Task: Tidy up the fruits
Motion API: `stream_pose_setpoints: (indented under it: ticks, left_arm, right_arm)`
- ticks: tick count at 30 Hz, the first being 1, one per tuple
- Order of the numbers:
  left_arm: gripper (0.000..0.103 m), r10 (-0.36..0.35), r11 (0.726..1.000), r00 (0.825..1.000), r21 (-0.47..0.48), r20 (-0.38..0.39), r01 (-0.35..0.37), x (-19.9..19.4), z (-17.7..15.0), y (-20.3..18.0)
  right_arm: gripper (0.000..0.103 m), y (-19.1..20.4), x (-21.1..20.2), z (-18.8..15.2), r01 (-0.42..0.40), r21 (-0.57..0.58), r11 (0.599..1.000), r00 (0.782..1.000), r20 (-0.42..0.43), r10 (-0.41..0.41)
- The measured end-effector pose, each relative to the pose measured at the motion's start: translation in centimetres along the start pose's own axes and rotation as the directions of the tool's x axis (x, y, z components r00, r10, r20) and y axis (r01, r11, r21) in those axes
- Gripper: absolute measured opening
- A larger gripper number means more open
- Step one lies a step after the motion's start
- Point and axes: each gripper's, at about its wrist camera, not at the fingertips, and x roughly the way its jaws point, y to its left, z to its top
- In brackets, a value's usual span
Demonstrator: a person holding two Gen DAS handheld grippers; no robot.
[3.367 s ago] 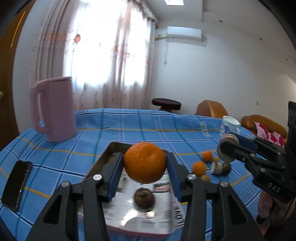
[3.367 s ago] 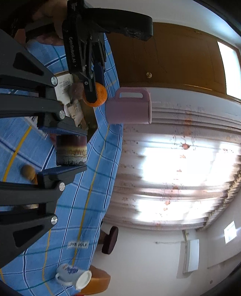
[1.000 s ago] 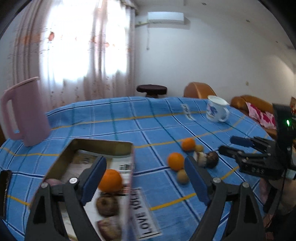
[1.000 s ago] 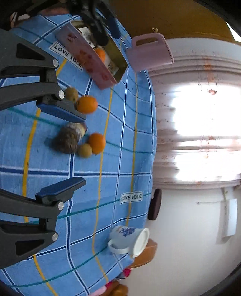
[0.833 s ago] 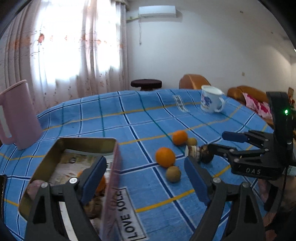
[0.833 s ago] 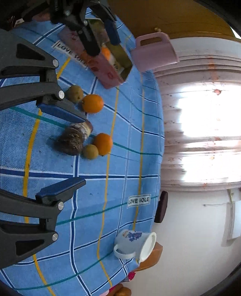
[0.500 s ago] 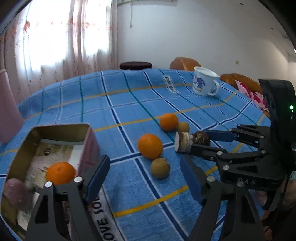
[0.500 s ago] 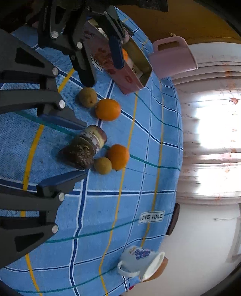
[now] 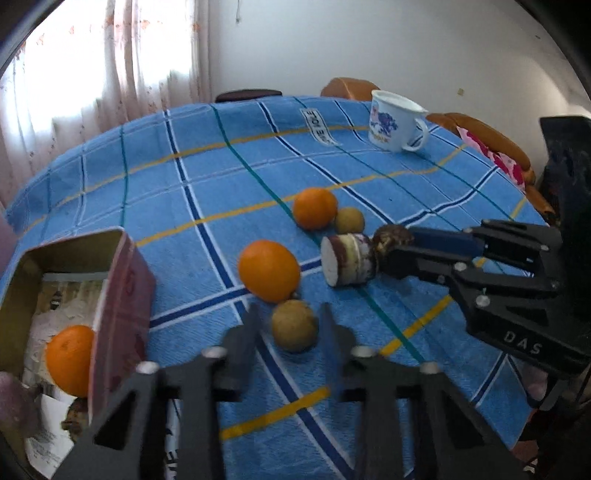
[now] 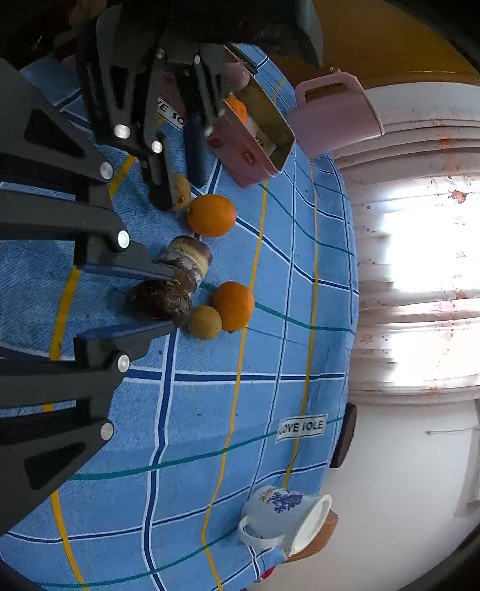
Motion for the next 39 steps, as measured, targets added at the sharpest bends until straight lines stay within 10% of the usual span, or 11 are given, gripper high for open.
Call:
stream_pose_setpoints:
  ticks: [14, 39]
  left_arm:
    - [0.028, 0.001, 1.0, 0.994, -0.013, 0.108, 0.0, -2.1, -0.2, 0.5]
    - [0.028, 0.121, 0.992, 0.934, -0.017, 0.336, -0.122, -6.2, -1.4, -0.1]
  right_arm:
    - [0.022, 0.1, -2.4, -0.1, 0.004, -0.006, 1.0, 0.992, 0.128, -0.003]
    - [0.022, 1.0, -5.1, -0.7, -0.019, -0.068, 0.998, 0.962, 0.272, 0.037]
